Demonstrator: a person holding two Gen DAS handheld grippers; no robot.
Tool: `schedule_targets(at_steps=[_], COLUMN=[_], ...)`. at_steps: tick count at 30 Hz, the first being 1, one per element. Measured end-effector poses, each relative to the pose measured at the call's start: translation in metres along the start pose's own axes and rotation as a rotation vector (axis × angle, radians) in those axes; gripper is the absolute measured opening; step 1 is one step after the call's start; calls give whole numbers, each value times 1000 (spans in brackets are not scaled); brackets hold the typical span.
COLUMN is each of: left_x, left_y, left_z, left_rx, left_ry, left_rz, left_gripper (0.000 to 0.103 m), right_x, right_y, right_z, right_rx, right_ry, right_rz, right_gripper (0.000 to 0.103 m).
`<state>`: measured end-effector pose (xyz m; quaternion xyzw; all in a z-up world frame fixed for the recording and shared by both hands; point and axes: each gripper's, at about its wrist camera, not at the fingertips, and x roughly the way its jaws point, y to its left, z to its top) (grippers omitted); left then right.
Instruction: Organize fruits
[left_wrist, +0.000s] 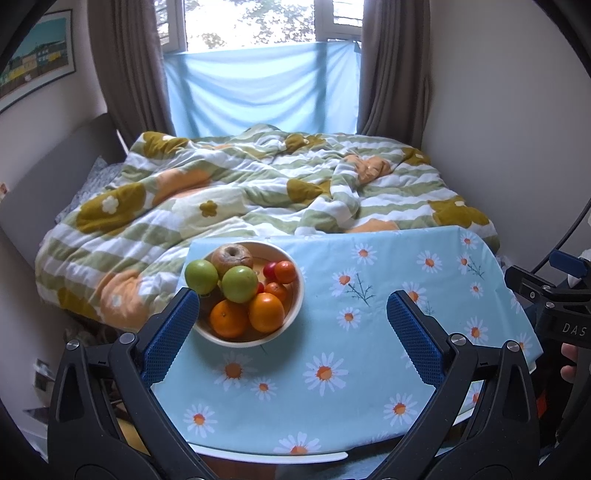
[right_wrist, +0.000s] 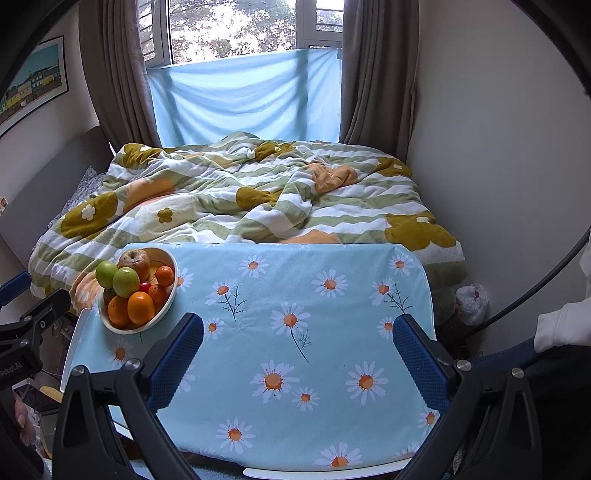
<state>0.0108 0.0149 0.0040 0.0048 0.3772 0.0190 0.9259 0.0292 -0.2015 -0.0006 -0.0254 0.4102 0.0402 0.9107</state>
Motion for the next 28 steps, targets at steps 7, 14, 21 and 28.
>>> schedule_targets(at_steps=[7,14,21,28], left_x=[-1,-3,-5,-6], left_y=[-1,-1,1,1], left_z=[-3,-4,-3,-2], left_rx=[-7,-13,-7,1], left_ry=[-4,-5,-20,-30], left_rz=[-2,2,26,43], left_gripper=[103,103,103,103], right_x=[1,1,1,2], right_y=[1,1,2,2], right_z=[-1,0,-1,-1], right_rx=[1,1,1,2], right_ry=[0,1,1,2], right_rz=[-1,2,1,1], right_gripper=[102,102,102,102])
